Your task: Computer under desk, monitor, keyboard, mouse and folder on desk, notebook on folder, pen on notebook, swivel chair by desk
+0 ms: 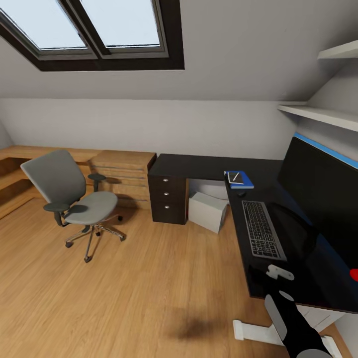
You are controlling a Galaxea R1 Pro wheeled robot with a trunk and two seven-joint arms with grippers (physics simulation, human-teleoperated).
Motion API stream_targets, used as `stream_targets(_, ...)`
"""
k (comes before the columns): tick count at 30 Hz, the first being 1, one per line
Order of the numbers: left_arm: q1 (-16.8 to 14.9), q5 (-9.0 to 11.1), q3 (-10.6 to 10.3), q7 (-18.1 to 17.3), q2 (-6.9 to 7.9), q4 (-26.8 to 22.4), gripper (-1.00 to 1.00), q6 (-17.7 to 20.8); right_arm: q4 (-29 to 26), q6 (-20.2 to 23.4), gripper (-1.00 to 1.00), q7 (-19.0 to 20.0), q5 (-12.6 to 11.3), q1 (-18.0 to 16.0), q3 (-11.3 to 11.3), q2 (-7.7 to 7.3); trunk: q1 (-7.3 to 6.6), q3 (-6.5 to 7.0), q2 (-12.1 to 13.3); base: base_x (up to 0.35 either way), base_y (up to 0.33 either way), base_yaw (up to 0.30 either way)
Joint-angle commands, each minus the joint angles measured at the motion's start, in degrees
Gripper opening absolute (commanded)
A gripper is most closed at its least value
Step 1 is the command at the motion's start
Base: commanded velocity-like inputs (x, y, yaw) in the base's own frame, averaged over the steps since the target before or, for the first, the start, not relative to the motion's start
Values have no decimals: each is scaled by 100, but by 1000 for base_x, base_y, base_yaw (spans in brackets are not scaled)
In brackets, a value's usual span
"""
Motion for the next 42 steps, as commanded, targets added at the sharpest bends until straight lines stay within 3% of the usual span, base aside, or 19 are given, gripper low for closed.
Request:
stream_targets(1,-3,46,-5,-3,-1,1,100,-15,-11,27,100,-25,-46,-2,6,-2,1,-7,-5,0,0,0)
stream_targets(37,-3,46,-4,-2,-1,2,100,-15,-11,27,100,-33,-46,-2,-1,-3,791,-653,-1449,0,0,0)
stream_targets(42,-3,46,-5,-2,-1,0,100,-15,-9,27,100,-33,-46,-1,-7,-3,791,-653,-1449,0,0,0)
